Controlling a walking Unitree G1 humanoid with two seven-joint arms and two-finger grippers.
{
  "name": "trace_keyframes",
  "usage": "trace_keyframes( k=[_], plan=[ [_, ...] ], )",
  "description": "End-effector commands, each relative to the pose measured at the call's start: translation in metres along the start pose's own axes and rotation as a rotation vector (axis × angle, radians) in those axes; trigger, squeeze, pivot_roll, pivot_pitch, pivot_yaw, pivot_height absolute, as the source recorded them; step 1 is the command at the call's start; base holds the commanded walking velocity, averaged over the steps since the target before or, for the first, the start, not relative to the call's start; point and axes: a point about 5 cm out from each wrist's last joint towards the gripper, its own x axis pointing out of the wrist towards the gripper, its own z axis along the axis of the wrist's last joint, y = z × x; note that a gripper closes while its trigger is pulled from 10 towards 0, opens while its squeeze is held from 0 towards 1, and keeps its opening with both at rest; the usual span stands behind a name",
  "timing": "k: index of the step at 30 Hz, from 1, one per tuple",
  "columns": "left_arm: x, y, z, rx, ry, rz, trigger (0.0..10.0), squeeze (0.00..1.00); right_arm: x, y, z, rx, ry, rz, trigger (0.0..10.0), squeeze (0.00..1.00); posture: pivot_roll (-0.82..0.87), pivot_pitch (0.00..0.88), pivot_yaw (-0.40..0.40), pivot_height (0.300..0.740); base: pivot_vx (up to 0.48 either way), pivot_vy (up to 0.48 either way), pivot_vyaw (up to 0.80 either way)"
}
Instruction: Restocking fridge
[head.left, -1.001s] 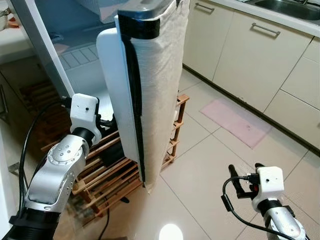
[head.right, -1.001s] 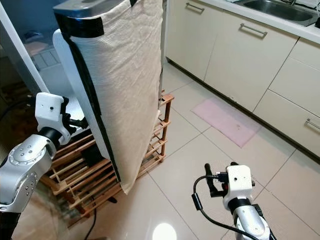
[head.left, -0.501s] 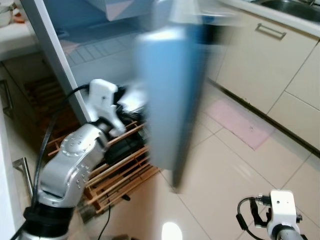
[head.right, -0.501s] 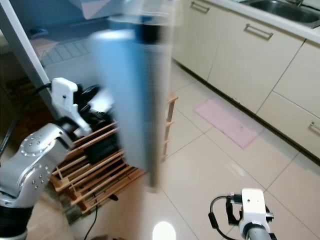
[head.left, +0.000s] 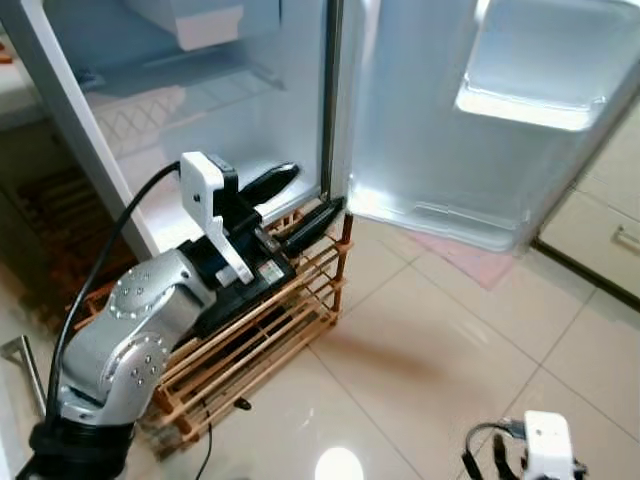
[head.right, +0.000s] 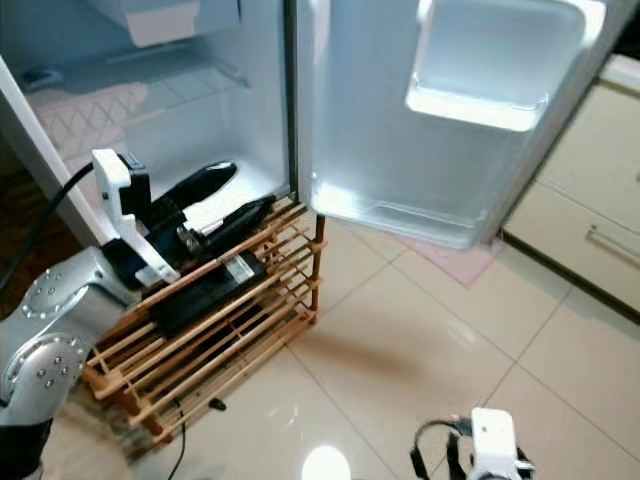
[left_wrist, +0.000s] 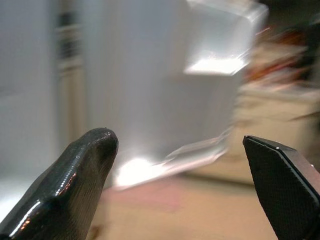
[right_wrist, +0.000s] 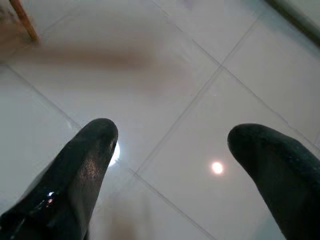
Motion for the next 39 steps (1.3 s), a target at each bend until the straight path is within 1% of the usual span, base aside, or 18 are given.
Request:
trace_keyframes(
  k=[1, 2, 3, 4, 7, 8, 9, 11, 12, 13, 14, 15, 16, 17, 21, 25, 29, 39],
  plan=[
    [0.0, 0.013, -0.011, 0.027, 0.057, 0.139, 10.0, 0.0, 0.003, 0.024, 0.02, 0.013, -0.121, 0.036, 10.0, 0.0, -0.05, 0.0, -0.008, 0.74, 0.0, 0.0, 0.0],
    [0.0, 0.015, -0.013, 0.034, 0.043, 0.186, 10.0, 0.0, 0.003, 0.035, 0.032, 0.03, -0.192, 0.064, 10.0, 0.0, -0.05, 0.0, -0.008, 0.74, 0.0, 0.0, 0.0],
    [0.0, 0.015, -0.013, 0.034, 0.043, 0.186, 10.0, 0.0, 0.003, 0.035, 0.032, 0.03, -0.192, 0.064, 10.0, 0.0, -0.05, 0.0, -0.008, 0.74, 0.0, 0.0, 0.0],
    [0.0, 0.016, -0.021, 0.018, 0.056, 0.242, 10.0, 0.0, 0.002, 0.056, 0.064, 0.044, -0.336, 0.122, 10.0, 0.0, -0.05, 0.0, -0.008, 0.74, 0.0, 0.0, 0.0],
    [0.0, 0.015, -0.028, 0.048, 0.09, 0.268, 10.0, 0.0, 0.001, 0.071, 0.094, 0.023, -0.45, 0.14, 10.0, 0.0, -0.05, 0.0, -0.008, 0.74, 0.0, 0.0, 0.0],
    [0.0, 0.015, -0.028, 0.048, 0.09, 0.268, 10.0, 0.0, 0.001, 0.071, 0.094, 0.023, -0.45, 0.14, 10.0, 0.0, -0.05, 0.0, -0.008, 0.74, 0.0, 0.0, 0.0],
    [0.001, 0.015, -0.031, 0.045, 0.103, 0.285, 10.0, 0.0, 0.001, 0.079, 0.106, 0.017, -0.491, 0.151, 10.0, 0.0, -0.05, 0.0, -0.009, 0.74, 0.0, 0.0, 0.0],
    [0.004, 0.011, -0.031, 0.049, 0.092, 0.307, 10.0, 0.0, -0.006, 0.103, 0.147, 0.009, -0.627, 0.178, 10.0, 0.0, -0.04, 0.0, -0.012, 0.74, 0.0, -0.127, 0.33],
    [0.004, 0.011, -0.031, 0.049, 0.092, 0.307, 10.0, 0.0, -0.006, 0.103, 0.147, 0.009, -0.627, 0.178, 10.0, 0.0, -0.04, 0.0, -0.012, 0.74, 0.0, -0.255, 0.66],
    [0.005, 0.011, -0.03, 0.058, 0.088, 0.311, 10.0, 0.0, -0.008, 0.11, 0.156, 0.001, -0.662, 0.181, 10.0, 0.0, -0.04, 0.0, -0.012, 0.74, 0.0, -0.337, 0.8],
    [0.006, 0.01, -0.03, 0.082, 0.085, 0.32, 10.0, 0.0, -0.014, 0.076, 0.179, 0.02, -0.739, 0.158, 10.0, 0.0, -0.04, 0.0, -0.012, 0.74, 0.0, -0.352, 0.8],
    [0.006, 0.01, -0.03, 0.082, 0.085, 0.32, 10.0, 0.0, -0.014, 0.076, 0.179, 0.02, -0.739, 0.158, 10.0, 0.0, -0.04, 0.0, -0.012, 0.74, 0.0, -0.352, 0.8],
    [0.006, 0.009, -0.029, 0.085, 0.081, 0.315, 10.0, 0.0, -0.028, 0.043, 0.196, 0.023, -0.798, 0.145, 10.0, 0.0, -0.04, 0.0, -0.012, 0.74, 0.0, -0.352, 0.8],
    [0.007, 0.008, -0.029, 0.103, 0.09, 0.311, 10.0, 0.0, -0.059, 0.01, 0.219, -0.001, -0.885, 0.158, 10.0, 0.0, -0.04, 0.0, -0.016, 0.74, 0.0, -0.349, 0.8],
    [0.006, 0.007, -0.03, 0.134, 0.109, 0.323, 10.0, 0.0, -0.066, 0.009, 0.227, -0.006, -0.898, 0.152, 10.0, 0.0, -0.04, 0.0, -0.016, 0.74, 0.0, -0.354, 0.8],
    [0.006, 0.009, -0.031, 0.145, 0.112, 0.343, 10.0, 0.0, -0.069, 0.016, 0.232, -0.003, -0.9, 0.144, 10.0, 0.0, -0.04, 0.0, -0.015, 0.74, 0.0, -0.374, 0.8],
    [0.006, 0.013, -0.033, 0.15, 0.127, 0.371, 10.0, 0.0, -0.08, 0.02, 0.234, 0.001, -0.851, 0.169, 10.0, 0.0, -0.04, 0.0, -0.008, 0.74, 0.0, -0.374, 0.8],
    [0.01, 0.011, -0.03, 0.16, 0.123, 0.369, 10.0, 0.0, -0.083, 0.025, 0.233, 0.01, -0.818, 0.179, 10.0, 0.0, -0.04, 0.0, 0.006, 0.74, 0.0, -0.382, 0.8]
  ],
)
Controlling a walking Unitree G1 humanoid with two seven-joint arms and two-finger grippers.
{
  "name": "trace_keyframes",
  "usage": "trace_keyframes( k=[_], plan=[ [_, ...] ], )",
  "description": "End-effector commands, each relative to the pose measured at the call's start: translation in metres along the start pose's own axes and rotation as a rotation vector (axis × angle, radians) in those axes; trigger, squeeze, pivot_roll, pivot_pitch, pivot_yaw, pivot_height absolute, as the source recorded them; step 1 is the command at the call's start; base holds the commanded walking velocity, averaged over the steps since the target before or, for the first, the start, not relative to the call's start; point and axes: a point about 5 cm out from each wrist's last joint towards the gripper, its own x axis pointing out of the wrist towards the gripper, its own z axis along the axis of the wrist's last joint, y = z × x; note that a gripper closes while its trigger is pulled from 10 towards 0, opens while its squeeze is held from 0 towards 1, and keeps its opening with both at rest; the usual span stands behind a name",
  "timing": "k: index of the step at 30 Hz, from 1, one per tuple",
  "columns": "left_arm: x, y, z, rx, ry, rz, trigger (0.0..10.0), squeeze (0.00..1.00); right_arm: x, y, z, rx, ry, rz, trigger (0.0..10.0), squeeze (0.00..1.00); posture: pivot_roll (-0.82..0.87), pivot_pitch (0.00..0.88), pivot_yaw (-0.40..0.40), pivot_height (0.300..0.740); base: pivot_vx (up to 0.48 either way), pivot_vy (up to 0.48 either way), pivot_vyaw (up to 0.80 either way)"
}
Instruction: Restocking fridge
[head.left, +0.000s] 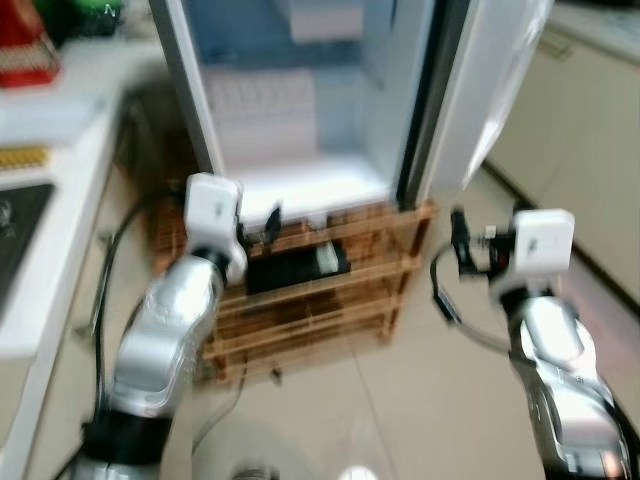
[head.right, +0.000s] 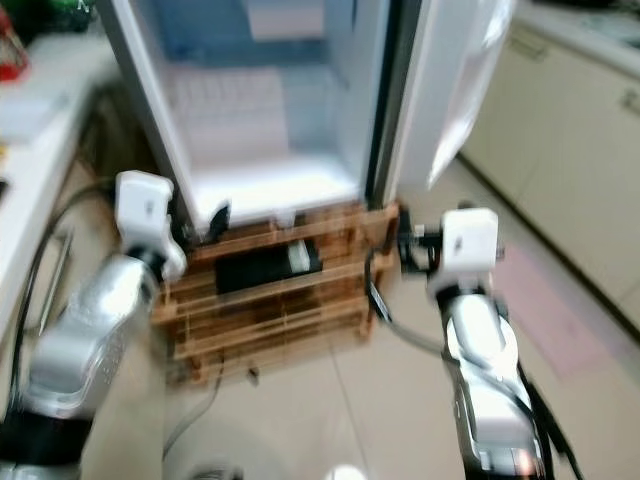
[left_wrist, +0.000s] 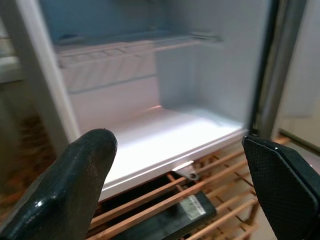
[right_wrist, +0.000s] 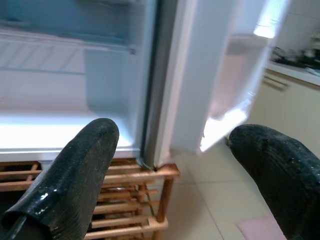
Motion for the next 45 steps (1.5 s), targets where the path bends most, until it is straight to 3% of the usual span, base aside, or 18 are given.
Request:
trace_keyframes(
  k=[1, 4, 12, 18, 29, 37, 45],
  plan=[
    [0.001, 0.008, -0.001, 0.022, 0.029, 0.057, 10.0, 0.0, 0.001, 0.002, 0.005, 0.008, 0.007, 0.006, 10.0, 0.0, -0.04, 0.004, 0.012, 0.74, 0.0, -0.382, 0.8],
    [0.002, 0.014, -0.007, 0.019, 0.057, 0.123, 10.0, 0.0, 0.001, 0.002, 0.004, 0.009, 0.018, 0.004, 10.0, 0.0, -0.04, 0.005, 0.02, 0.74, 0.0, -0.34, 0.8],
    [-0.003, 0.013, -0.007, 0.029, 0.055, 0.114, 10.0, 0.0, -0.002, 0.01, -0.002, 0.011, 0.05, 0.067, 10.0, 0.0, -0.04, 0.01, 0.025, 0.74, 0.0, -0.348, 0.8],
    [-0.016, 0.018, -0.018, 0.04, 0.101, 0.132, 10.0, 0.0, -0.008, 0.025, -0.012, 0.012, 0.102, 0.185, 10.0, 0.0, -0.04, 0.015, 0.019, 0.74, 0.0, -0.371, 0.8],
    [-0.032, 0.02, -0.035, 0.053, 0.153, 0.139, 10.0, 0.0, -0.018, 0.028, -0.025, 0.011, 0.145, 0.217, 10.0, 0.0, -0.04, 0.011, 0.006, 0.74, 0.0, -0.373, 0.8],
    [-0.031, 0.02, -0.031, 0.038, 0.135, 0.148, 10.0, 0.0, -0.016, 0.034, -0.027, 0.008, 0.148, 0.251, 10.0, 0.0, -0.04, 0.001, 0.011, 0.74, 0.0, -0.38, 0.8],
    [-0.023, 0.019, -0.014, 0.035, 0.052, 0.163, 10.0, 0.0, -0.013, 0.034, -0.027, -0.001, 0.138, 0.22, 10.0, 0.0, -0.03, 0.0, 0.028, 0.74, 0.0, -0.187, 0.8]
  ],
)
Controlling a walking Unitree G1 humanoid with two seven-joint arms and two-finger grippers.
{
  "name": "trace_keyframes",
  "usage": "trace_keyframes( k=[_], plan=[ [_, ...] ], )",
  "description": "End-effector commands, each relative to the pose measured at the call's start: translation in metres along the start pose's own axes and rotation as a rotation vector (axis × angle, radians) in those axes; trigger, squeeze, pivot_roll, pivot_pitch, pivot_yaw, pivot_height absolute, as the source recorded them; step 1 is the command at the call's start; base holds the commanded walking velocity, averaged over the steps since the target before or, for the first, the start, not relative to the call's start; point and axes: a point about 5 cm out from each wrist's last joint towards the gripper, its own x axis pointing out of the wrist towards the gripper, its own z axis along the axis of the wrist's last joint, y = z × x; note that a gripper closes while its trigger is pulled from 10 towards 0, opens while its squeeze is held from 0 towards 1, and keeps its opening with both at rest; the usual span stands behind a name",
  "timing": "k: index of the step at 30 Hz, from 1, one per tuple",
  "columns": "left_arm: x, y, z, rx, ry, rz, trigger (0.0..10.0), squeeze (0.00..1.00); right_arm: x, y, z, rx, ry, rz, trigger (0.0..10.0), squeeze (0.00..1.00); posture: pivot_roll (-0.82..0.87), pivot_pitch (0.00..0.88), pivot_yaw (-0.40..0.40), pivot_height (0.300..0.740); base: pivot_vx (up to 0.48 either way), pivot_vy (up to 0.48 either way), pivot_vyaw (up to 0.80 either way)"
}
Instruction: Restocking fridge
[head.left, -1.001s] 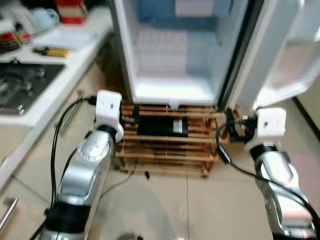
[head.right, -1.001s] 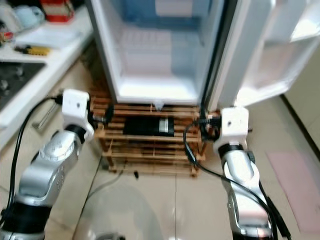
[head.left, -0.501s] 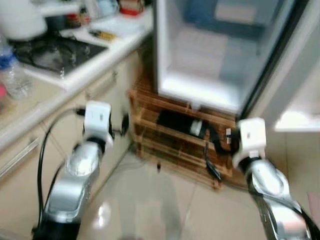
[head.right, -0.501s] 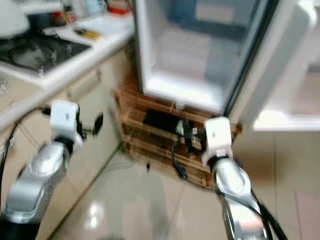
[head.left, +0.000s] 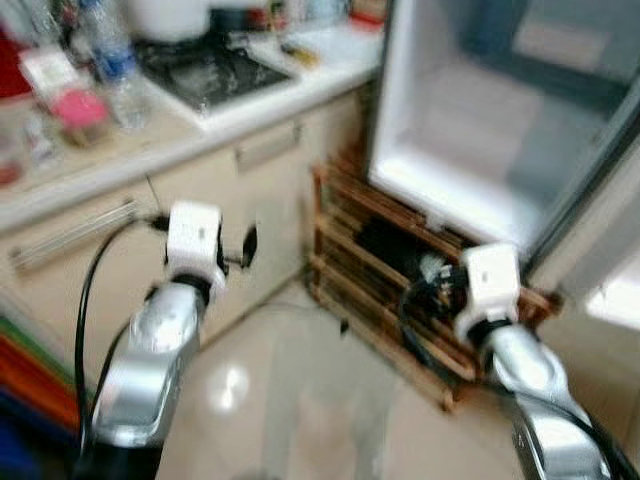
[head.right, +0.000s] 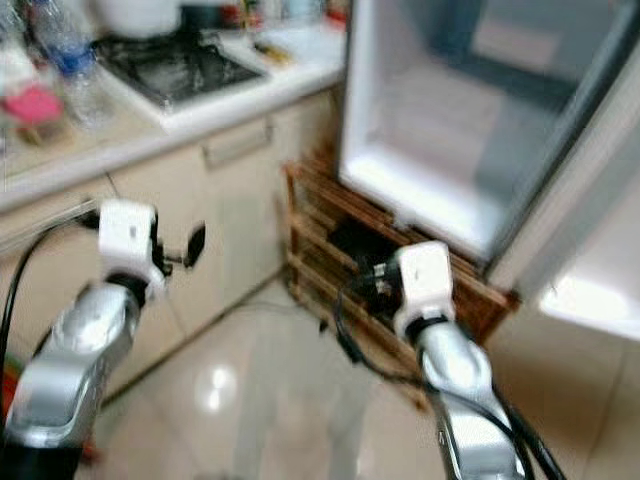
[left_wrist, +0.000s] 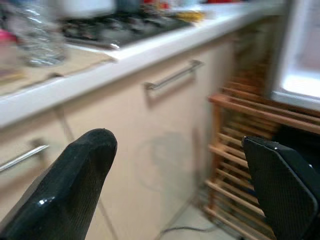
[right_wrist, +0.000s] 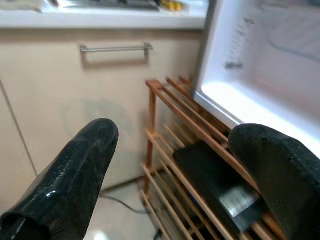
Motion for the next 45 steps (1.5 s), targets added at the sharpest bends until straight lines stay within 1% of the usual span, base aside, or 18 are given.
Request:
trace_keyframes(
  k=[1, 3, 6, 9, 11, 13, 17, 19, 22, 26, 31, 34, 37, 39, 41, 42, 43, 45],
  plan=[
    [0.001, -0.007, 0.008, 0.003, -0.04, -0.015, 10.0, 0.0, -0.001, -0.01, -0.003, -0.015, 0.011, -0.07, 10.0, 0.0, -0.03, 0.0, 0.026, 0.74, 0.0, 0.0, 0.0],
    [0.002, -0.011, 0.012, 0.027, -0.053, -0.058, 10.0, 0.0, 0.001, -0.016, -0.006, 0.01, 0.034, -0.142, 10.0, 0.0, -0.03, 0.0, 0.019, 0.74, 0.0, 0.0, 0.0],
    [0.003, -0.011, 0.013, 0.036, -0.034, -0.054, 10.0, 0.0, 0.002, -0.018, -0.005, 0.011, 0.032, -0.159, 10.0, 0.0, -0.02, 0.0, 0.016, 0.74, 0.0, 0.0, 0.0],
    [0.005, -0.007, 0.019, -0.038, -0.056, -0.02, 10.0, 0.0, 0.007, -0.017, 0.003, 0.025, 0.0, -0.138, 10.0, 0.0, -0.02, 0.0, 0.013, 0.74, 0.087, 0.0, 0.0],
    [0.005, -0.006, 0.02, -0.045, -0.06, -0.014, 10.0, 0.0, 0.008, -0.015, 0.007, 0.027, -0.015, -0.126, 10.0, 0.0, -0.02, 0.0, 0.015, 0.74, 0.337, 0.0, 0.0],
    [0.005, -0.006, 0.021, -0.05, -0.067, -0.01, 10.0, 0.0, 0.01, -0.012, 0.012, 0.03, -0.032, -0.097, 10.0, 0.0, -0.02, 0.0, 0.015, 0.74, 0.398, 0.0, 0.0],
    [0.003, -0.01, 0.023, -0.045, -0.081, -0.032, 10.0, 0.0, 0.012, 0.005, 0.021, 0.015, -0.072, 0.018, 10.0, 0.0, -0.02, 0.0, 0.012, 0.74, 0.423, 0.0, 0.67],
    [0.002, -0.01, 0.023, -0.038, -0.08, -0.035, 10.0, 0.0, 0.012, 0.007, 0.022, 0.014, -0.076, 0.033, 10.0, 0.0, -0.02, 0.0, 0.012, 0.74, 0.42, 0.0, 0.8],
    [-0.001, -0.012, 0.024, -0.017, -0.083, -0.035, 10.0, 0.0, 0.008, 0.024, 0.024, 0.026, -0.095, 0.188, 10.0, 0.0, -0.01, 0.0, 0.001, 0.74, 0.428, 0.0, 0.8],
    [-0.002, -0.012, 0.026, -0.006, -0.093, -0.031, 10.0, 0.0, 0.005, 0.029, 0.024, 0.009, -0.102, 0.265, 10.0, 0.0, 0.0, 0.0, -0.01, 0.74, 0.426, 0.0, 0.8],
    [0.001, -0.008, 0.034, 0.016, -0.116, -0.019, 10.0, 0.0, 0.01, 0.023, 0.033, 0.013, -0.136, 0.238, 10.0, 0.0, 0.0, 0.0, -0.013, 0.74, 0.426, 0.0, 0.8],
    [0.003, -0.007, 0.045, 0.062, -0.153, -0.034, 10.0, 0.0, 0.013, 0.02, 0.045, 0.025, -0.186, 0.213, 10.0, 0.0, 0.01, 0.0, -0.012, 0.74, 0.423, 0.0, 0.8],
    [0.006, -0.007, 0.057, 0.086, -0.184, -0.043, 10.0, 0.0, 0.017, 0.012, 0.066, 0.058, -0.274, 0.147, 10.0, 0.0, 0.01, 0.0, -0.006, 0.74, 0.419, 0.0, 0.8],
    [0.008, -0.008, 0.065, 0.103, -0.208, -0.066, 10.0, 0.0, 0.02, 0.0, 0.083, 0.065, -0.354, 0.039, 10.0, 0.0, 0.01, 0.0, -0.001, 0.74, 0.42, 0.0, 0.4],
    [0.01, -0.011, 0.073, 0.113, -0.232, -0.094, 10.0, 0.0, 0.023, -0.013, 0.102, 0.148, -0.436, -0.053, 10.0, 0.0, 0.01, 0.0, 0.002, 0.74, 0.42, 0.0, 0.0],
    [0.011, -0.012, 0.077, 0.108, -0.241, -0.104, 10.0, 0.0, 0.023, -0.017, 0.11, 0.158, -0.464, -0.067, 10.0, 0.0, 0.01, 0.0, 0.007, 0.74, 0.424, 0.0, 0.0],
    [0.013, -0.014, 0.082, 0.1, -0.26, -0.12, 10.0, 0.0, 0.023, -0.021, 0.122, 0.133, -0.502, -0.079, 10.0, 0.0, 0.0, 0.0, 0.01, 0.74, 0.416, 0.0, 0.0],
    [0.013, -0.014, 0.083, 0.099, -0.264, -0.123, 10.0, 0.0, 0.023, -0.021, 0.124, 0.123, -0.508, -0.082, 10.0, 0.0, 0.0, 0.0, 0.01, 0.74, 0.416, 0.0, 0.0]
  ],
)
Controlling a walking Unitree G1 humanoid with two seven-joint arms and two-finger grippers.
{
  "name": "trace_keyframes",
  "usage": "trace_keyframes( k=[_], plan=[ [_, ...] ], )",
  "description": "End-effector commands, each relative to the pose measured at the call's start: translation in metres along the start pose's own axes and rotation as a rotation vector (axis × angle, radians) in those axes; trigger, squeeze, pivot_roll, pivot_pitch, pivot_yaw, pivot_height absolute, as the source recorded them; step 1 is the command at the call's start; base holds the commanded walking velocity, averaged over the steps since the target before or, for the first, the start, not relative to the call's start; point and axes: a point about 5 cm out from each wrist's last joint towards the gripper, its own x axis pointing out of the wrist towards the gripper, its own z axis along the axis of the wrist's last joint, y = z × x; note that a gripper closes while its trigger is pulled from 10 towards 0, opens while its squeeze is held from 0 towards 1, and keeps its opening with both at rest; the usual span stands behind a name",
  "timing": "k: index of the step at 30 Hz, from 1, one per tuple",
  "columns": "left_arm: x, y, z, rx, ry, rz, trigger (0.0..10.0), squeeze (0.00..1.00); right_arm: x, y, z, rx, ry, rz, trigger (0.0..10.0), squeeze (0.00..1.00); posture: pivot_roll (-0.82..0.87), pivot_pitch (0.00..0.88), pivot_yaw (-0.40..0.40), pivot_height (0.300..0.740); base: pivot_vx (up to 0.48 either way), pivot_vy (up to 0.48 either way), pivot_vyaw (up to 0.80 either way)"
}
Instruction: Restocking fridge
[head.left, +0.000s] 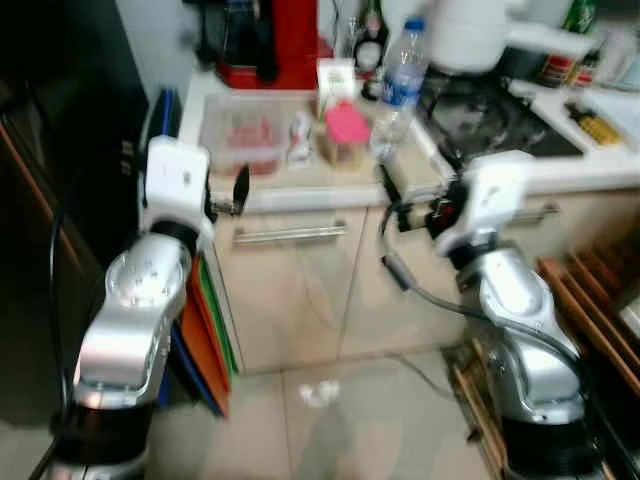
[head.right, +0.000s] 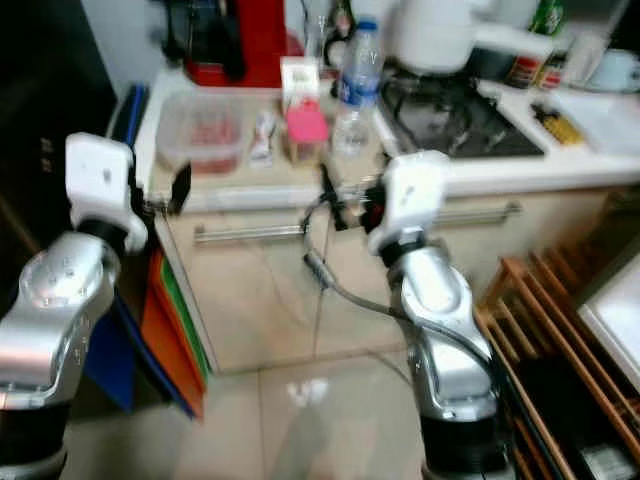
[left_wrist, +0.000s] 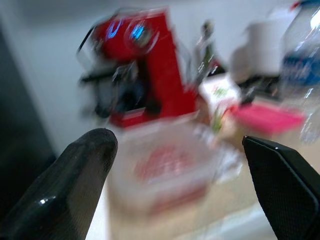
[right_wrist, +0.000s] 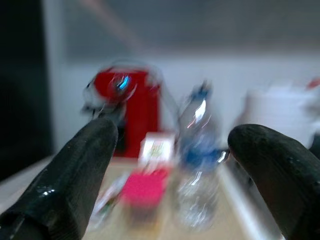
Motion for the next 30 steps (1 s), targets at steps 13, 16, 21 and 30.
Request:
trace_keyframes(
  k=[13, 16, 21, 30],
  plan=[
    [0.009, -0.014, 0.011, -0.006, -0.027, -0.106, 10.0, 0.0, 0.023, -0.013, 0.045, 0.061, -0.105, -0.077, 10.0, 0.0, -0.01, 0.0, 0.028, 0.74, 0.415, 0.0, -0.37],
    [0.007, -0.014, 0.011, 0.0, -0.022, -0.106, 10.0, 0.0, 0.027, -0.008, 0.047, 0.09, -0.077, -0.007, 10.0, 0.0, -0.01, 0.0, 0.024, 0.74, 0.398, 0.0, 0.0],
    [0.001, -0.013, 0.016, -0.058, -0.057, -0.102, 10.0, 0.0, 0.032, -0.012, 0.06, 0.186, -0.098, 0.029, 10.0, 0.0, 0.0, 0.0, 0.014, 0.74, 0.12, 0.0, 0.0],
    [-0.011, -0.021, 0.02, -0.099, -0.087, -0.311, 10.0, 0.0, 0.043, -0.027, 0.068, 0.222, -0.03, 0.107, 10.0, 1.0, 0.0, 0.001, -0.001, 0.74, 0.0, 0.0, 0.0]
  ],
)
